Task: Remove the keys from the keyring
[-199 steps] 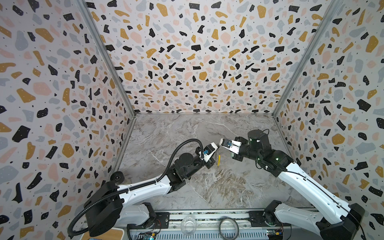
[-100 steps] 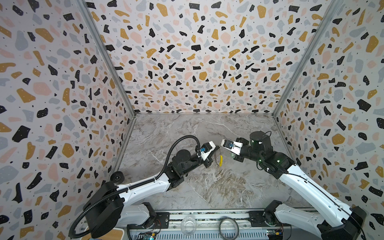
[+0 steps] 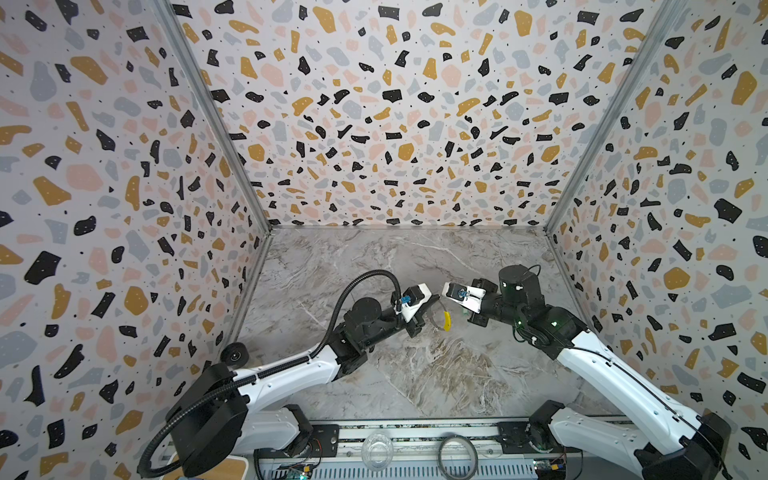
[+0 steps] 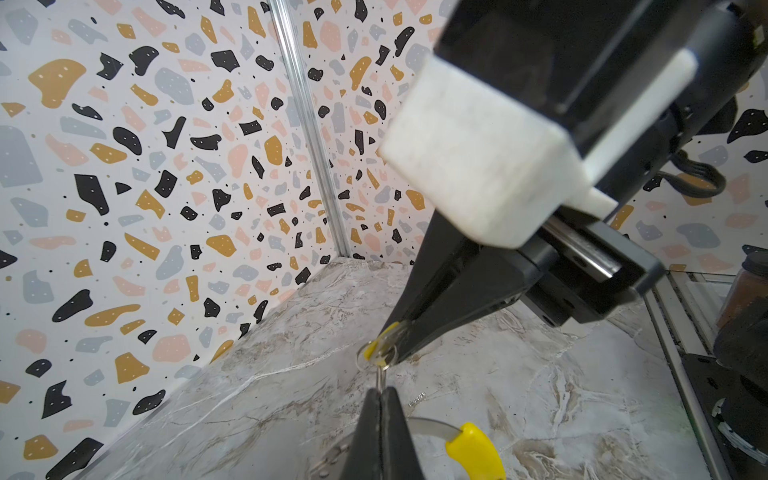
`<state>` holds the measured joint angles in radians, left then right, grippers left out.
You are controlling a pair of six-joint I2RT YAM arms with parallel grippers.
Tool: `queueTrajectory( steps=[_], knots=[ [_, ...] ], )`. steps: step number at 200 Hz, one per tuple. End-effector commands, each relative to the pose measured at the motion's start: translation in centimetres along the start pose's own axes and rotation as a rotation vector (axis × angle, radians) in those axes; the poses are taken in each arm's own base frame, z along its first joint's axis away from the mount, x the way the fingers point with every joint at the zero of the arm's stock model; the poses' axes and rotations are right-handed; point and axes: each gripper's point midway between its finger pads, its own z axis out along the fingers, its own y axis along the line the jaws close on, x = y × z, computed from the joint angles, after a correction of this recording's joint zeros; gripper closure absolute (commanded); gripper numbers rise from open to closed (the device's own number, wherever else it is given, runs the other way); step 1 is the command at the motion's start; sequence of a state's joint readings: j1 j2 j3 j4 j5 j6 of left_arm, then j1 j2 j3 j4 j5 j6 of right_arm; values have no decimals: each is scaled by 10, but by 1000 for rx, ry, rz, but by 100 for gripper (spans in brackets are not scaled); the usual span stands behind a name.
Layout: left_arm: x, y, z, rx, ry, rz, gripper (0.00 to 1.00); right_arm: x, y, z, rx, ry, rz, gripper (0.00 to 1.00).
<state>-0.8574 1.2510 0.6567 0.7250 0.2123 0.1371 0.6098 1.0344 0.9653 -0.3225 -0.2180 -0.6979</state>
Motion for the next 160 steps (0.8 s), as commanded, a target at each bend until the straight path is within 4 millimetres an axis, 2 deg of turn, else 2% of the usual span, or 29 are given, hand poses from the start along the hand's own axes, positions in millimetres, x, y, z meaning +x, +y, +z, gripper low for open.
queueTrajectory(
  steps=[1, 57, 116, 160],
  knots=[
    [-48, 8, -8, -21, -144, 28, 100, 13, -11, -8, 55, 50, 4, 100],
    [-50, 8, -8, -16, -162, 22, 100, 16, -6, -5, 33, 49, 1, 100],
    [-55, 8, -5, -4, -199, -2, 100, 2, 9, 1, -33, -39, -14, 100],
    [-55, 8, 0, 0, -216, -23, 100, 0, 18, 8, -56, -46, -33, 100]
  ],
)
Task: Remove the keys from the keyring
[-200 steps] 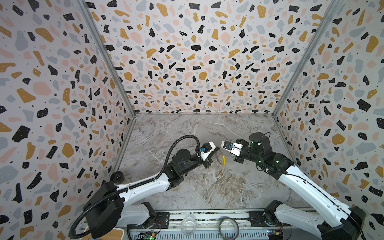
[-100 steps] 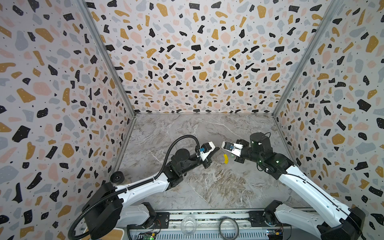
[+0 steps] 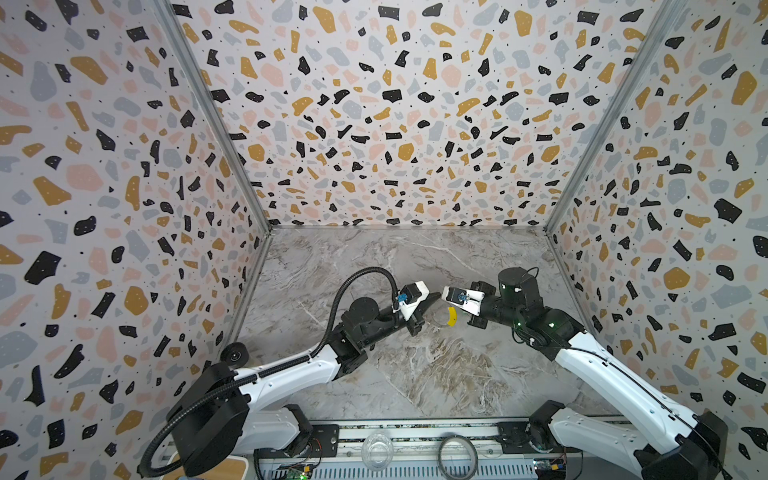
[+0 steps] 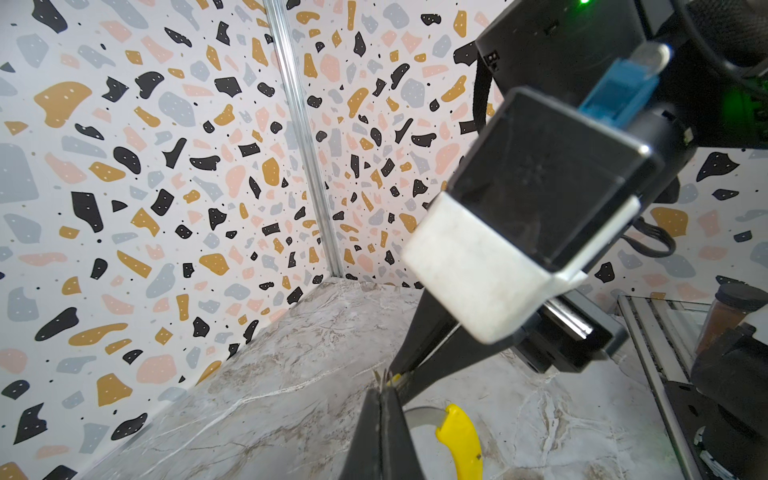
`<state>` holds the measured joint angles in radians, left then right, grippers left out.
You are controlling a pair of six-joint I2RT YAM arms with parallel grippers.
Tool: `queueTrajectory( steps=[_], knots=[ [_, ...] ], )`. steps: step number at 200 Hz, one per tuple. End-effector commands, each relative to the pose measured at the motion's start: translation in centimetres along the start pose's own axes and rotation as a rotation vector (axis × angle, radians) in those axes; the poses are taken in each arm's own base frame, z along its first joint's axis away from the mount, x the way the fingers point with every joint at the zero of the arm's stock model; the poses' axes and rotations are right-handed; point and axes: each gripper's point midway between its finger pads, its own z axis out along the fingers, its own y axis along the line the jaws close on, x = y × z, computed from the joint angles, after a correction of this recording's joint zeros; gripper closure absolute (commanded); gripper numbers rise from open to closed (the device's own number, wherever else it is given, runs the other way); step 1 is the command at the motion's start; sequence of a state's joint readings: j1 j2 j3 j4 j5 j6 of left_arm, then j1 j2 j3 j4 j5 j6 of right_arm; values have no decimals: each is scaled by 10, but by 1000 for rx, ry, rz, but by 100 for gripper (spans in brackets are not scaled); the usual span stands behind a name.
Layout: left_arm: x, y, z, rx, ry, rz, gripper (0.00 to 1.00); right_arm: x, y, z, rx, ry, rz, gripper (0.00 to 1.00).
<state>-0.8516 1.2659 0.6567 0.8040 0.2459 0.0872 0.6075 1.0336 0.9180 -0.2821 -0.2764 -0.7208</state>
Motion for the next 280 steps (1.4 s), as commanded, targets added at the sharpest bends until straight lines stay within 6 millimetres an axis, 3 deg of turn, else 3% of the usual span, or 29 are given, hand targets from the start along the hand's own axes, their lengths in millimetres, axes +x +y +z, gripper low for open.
queueTrajectory(
  steps=[1, 77, 119, 247, 280],
  knots=[
    [-42, 7, 1, -15, -150, 14, 100, -3, 5, 2, -13, -11, -13, 100],
    [-38, 10, 5, -24, -156, -10, 100, -12, 8, 5, -27, -55, -25, 100],
    [-42, 15, 4, -32, -183, -27, 100, -6, 9, 6, -23, -39, -19, 100],
    [-31, 11, 12, 3, -183, -83, 100, -45, 2, 0, 30, -161, -69, 100],
    [-33, 12, 9, -11, -188, -80, 100, -41, 1, -1, 47, -148, -59, 100]
  ],
)
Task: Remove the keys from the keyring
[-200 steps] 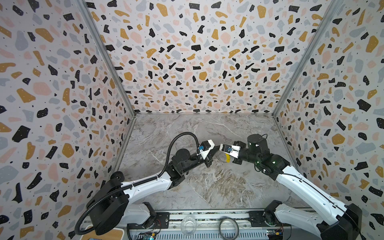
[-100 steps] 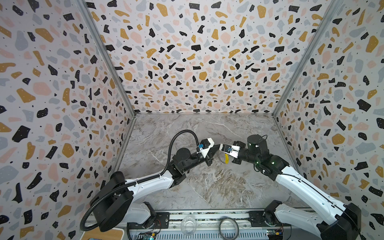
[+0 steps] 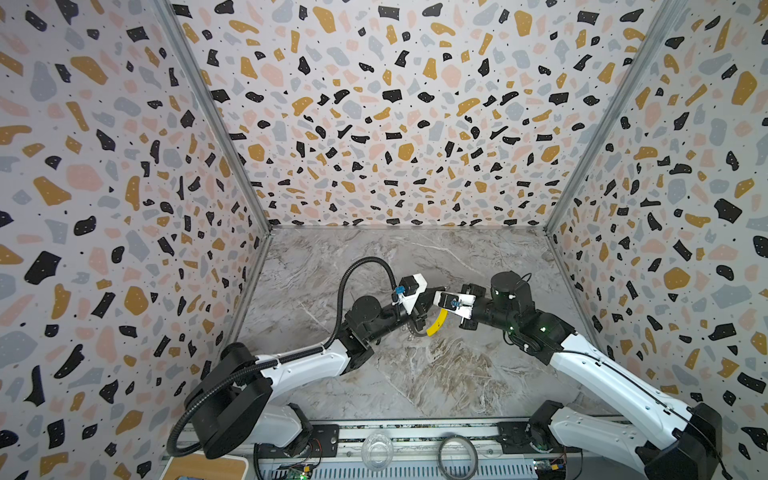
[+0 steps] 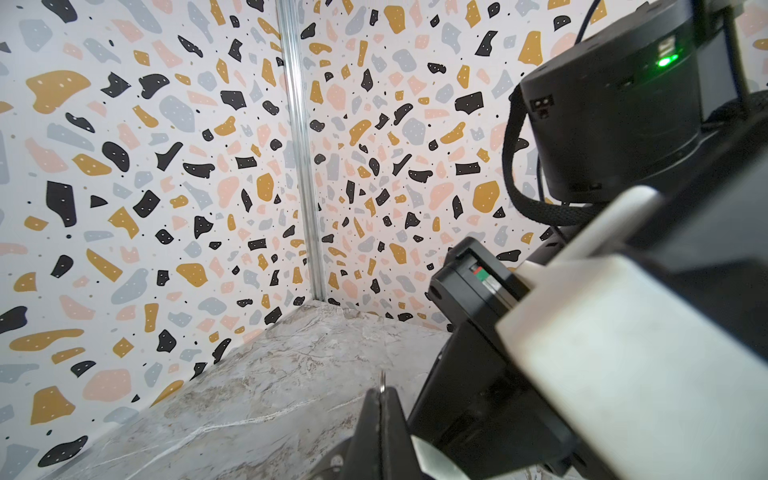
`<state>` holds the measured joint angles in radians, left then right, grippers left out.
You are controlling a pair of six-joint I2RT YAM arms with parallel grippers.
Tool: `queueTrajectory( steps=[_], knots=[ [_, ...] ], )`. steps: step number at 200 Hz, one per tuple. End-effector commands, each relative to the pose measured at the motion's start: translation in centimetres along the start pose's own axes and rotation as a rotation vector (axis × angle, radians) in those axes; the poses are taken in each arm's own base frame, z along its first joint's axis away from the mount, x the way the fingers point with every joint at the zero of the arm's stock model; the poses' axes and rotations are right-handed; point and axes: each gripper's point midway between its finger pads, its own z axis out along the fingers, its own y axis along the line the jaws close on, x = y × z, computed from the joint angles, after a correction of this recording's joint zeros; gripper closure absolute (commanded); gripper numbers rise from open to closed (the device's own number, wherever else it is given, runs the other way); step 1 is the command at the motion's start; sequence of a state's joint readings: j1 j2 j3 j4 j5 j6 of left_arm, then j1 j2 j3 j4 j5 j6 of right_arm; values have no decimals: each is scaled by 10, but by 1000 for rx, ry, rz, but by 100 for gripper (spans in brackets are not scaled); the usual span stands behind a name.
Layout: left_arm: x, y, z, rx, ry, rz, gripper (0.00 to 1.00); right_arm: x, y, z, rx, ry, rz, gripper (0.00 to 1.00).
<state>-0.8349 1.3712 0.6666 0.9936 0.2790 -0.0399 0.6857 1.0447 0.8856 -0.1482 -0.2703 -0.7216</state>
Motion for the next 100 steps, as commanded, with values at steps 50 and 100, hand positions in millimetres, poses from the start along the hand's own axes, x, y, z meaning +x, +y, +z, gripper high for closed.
queueTrajectory(
  steps=[50, 100],
  knots=[
    [-32, 7, -7, -38, -97, 40, 100, 18, -9, -14, 39, 37, 66, 100],
    [-25, 20, -12, -84, -61, 57, 100, 55, -12, -25, 74, 132, 103, 100]
  ],
)
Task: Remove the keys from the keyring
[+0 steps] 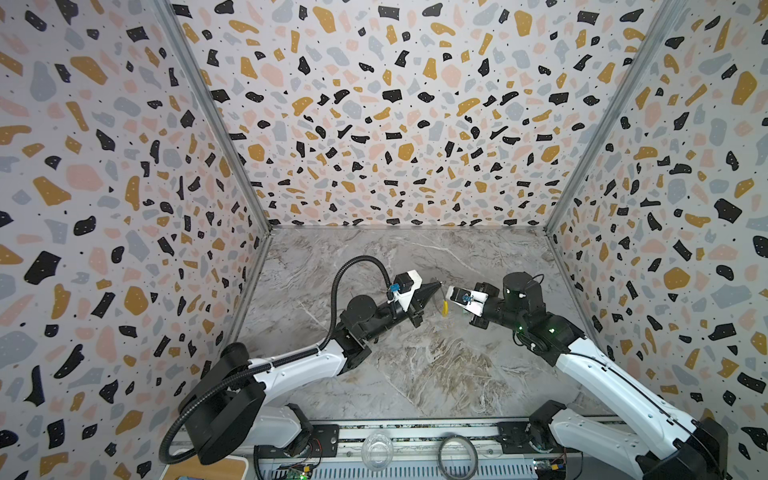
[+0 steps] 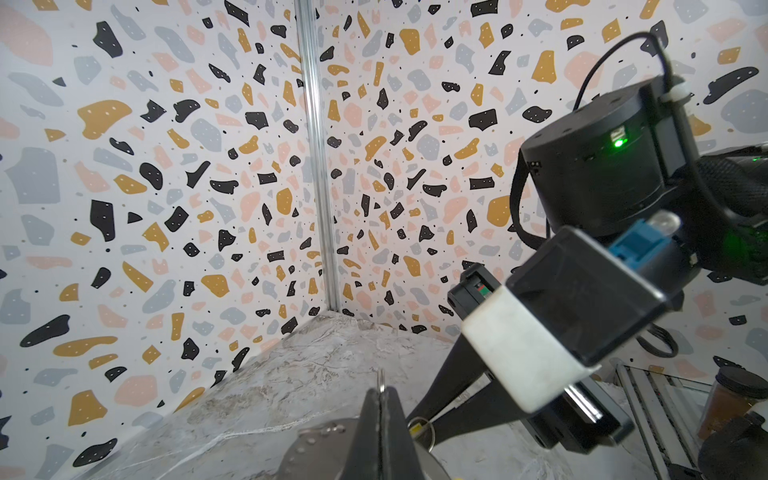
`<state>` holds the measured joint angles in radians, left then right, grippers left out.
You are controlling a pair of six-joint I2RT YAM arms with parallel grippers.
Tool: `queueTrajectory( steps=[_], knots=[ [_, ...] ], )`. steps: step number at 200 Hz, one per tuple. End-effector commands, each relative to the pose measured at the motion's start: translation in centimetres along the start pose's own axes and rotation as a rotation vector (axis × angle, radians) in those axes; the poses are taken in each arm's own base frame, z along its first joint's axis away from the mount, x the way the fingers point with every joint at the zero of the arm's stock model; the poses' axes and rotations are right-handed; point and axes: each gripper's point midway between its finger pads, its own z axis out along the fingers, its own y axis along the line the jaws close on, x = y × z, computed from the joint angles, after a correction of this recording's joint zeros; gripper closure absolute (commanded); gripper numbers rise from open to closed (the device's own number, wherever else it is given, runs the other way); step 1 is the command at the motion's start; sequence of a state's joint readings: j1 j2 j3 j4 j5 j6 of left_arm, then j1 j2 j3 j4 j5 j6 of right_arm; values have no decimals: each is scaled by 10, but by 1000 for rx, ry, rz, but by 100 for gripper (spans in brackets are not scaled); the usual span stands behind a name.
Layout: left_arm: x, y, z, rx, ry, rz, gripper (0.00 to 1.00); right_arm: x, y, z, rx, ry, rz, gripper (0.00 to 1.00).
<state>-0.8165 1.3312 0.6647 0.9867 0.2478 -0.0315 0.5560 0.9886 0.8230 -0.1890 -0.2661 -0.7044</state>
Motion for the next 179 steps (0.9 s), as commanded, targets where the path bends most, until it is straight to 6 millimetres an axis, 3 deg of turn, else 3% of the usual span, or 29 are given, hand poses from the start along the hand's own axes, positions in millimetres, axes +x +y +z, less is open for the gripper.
queueTrajectory(
  steps=[1, 44, 74, 134, 179],
  knots=[
    [-10, 9, -5, -36, -31, 36, 100, 9, 1, -7, 9, 26, 21, 100],
    [21, 34, -10, -149, 95, 33, 100, 21, 3, -2, -3, 15, 92, 100],
    [49, 52, -20, -249, 211, 19, 100, 50, 17, 19, -72, 96, 181, 100],
    [100, 71, -61, -429, 343, -58, 100, 99, 43, 61, -157, 224, 286, 100],
    [119, 77, -78, -498, 375, -90, 100, 139, 60, 88, -211, 363, 326, 100]
  ],
)
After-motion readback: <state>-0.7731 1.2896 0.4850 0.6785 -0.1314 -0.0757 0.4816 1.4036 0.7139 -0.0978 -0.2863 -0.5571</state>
